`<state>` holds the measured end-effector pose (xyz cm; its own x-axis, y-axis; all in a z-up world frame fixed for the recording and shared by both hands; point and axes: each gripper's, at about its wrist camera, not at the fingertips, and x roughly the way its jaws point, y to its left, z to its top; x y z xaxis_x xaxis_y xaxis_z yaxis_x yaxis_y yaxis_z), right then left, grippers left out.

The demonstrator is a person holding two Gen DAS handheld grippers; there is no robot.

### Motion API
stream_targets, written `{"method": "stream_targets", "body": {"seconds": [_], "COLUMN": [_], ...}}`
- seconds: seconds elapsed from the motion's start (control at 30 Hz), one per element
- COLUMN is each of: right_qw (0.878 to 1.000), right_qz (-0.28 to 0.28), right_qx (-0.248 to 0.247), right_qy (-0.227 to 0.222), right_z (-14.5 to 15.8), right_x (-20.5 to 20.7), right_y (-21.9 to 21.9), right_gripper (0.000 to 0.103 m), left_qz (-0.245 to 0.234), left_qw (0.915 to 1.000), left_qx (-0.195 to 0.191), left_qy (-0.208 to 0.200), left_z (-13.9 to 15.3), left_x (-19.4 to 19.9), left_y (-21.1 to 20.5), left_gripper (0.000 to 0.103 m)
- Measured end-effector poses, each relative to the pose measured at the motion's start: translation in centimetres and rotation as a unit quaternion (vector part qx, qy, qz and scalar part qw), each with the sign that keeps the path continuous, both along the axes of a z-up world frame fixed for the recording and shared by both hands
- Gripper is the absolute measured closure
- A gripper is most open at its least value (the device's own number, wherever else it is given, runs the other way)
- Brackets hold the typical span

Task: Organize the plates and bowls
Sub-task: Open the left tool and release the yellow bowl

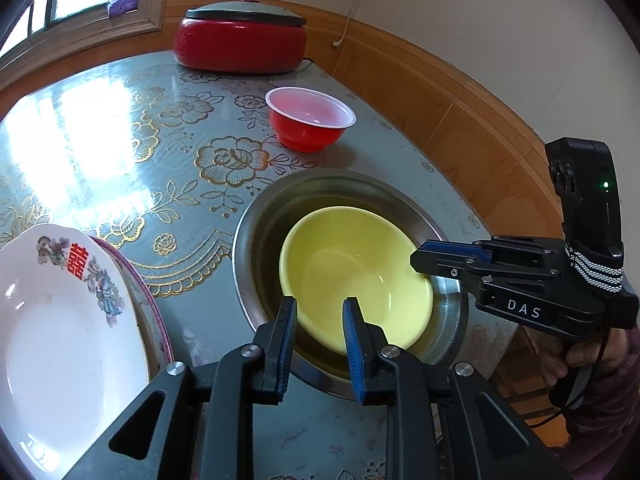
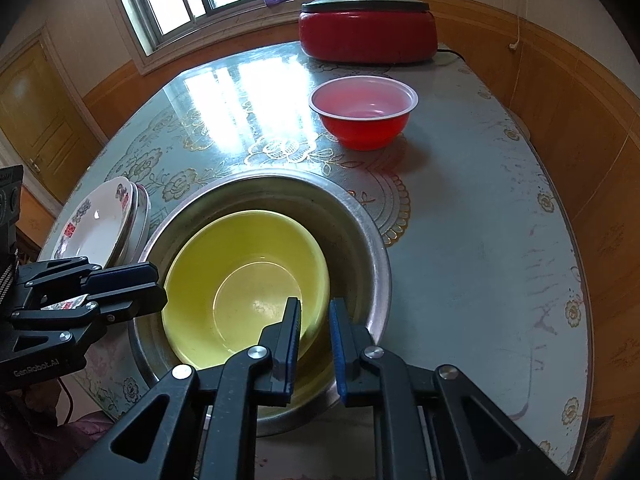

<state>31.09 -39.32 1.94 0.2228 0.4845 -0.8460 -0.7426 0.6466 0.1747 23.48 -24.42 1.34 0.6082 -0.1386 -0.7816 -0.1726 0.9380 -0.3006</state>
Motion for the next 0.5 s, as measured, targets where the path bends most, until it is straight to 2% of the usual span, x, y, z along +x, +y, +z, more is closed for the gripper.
{"method": "stream_targets", "body": {"seconds": [0.27, 0.4, 0.5], "right_qw": [1.000, 1.000, 0.999], "right_qz": [-0.005, -0.012, -0.020], "right_qx": [0.014, 0.026, 0.045], "right_qy": [0.009, 0.010, 0.009], "right_z": [-0.18, 0.05, 0.51], "right_x": [0.15, 0.16, 0.29], "right_y": [0.11, 0.01, -0.32], "right_gripper": [0.088, 0.079, 0.078], "left_qz": [0.010, 0.015, 0.020], "left_qw": [0.9997, 0.9993, 0.9989], "left_qx": [0.021, 0.034, 0.043], "left_qy": [-0.005, -0.008, -0.006], "left_z": [0.33, 0.58, 0.68], "left_x": [-0.14, -0.08, 0.04], "left_y": [0.06, -0.01, 0.03], "left_gripper": [0.076, 0.072, 0.068]}}
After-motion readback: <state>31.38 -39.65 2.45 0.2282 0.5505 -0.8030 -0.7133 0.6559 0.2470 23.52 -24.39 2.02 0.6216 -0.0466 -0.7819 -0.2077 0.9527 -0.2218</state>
